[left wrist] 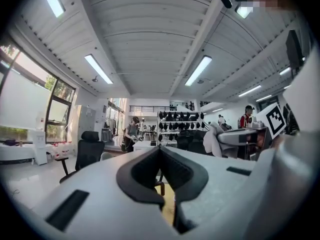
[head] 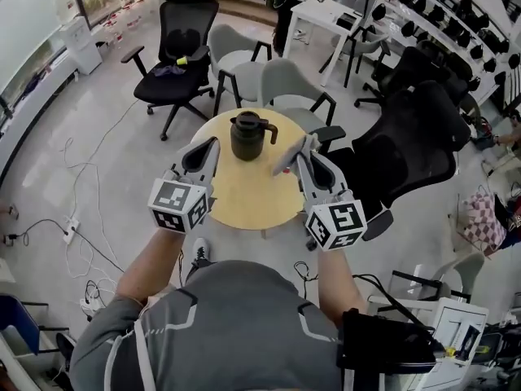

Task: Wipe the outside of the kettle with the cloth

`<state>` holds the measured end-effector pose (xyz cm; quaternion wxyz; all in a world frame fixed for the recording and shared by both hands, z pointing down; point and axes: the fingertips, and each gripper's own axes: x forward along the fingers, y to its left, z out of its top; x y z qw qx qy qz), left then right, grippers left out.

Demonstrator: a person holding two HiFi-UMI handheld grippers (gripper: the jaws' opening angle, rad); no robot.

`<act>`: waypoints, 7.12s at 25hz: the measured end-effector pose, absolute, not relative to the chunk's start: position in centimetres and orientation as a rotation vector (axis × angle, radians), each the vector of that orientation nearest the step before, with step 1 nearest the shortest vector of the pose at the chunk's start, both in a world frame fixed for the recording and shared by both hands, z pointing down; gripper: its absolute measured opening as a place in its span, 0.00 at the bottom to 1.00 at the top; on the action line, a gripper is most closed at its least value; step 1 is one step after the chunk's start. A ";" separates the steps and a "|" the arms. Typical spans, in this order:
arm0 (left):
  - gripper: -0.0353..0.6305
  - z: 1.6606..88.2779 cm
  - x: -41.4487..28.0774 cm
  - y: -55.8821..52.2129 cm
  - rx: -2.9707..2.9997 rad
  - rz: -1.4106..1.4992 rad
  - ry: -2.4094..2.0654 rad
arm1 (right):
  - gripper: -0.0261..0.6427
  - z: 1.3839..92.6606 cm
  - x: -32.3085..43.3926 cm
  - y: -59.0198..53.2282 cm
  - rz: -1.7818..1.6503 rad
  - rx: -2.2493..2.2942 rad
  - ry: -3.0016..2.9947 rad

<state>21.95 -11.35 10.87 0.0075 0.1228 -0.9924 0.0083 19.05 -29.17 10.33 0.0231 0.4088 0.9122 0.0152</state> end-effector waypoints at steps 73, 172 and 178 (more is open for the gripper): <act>0.06 43.8 0.1 -4.2 0.327 -0.087 -2.842 | 0.12 45.5 -2.6 -15.9 -0.033 1.481 3.105; 0.06 38.0 1.9 0.2 0.747 0.020 -2.753 | 0.12 39.5 1.0 -9.8 0.109 0.807 3.408; 0.06 43.0 2.0 0.7 0.682 -0.043 -2.705 | 0.12 42.7 1.4 -10.3 0.071 0.769 3.382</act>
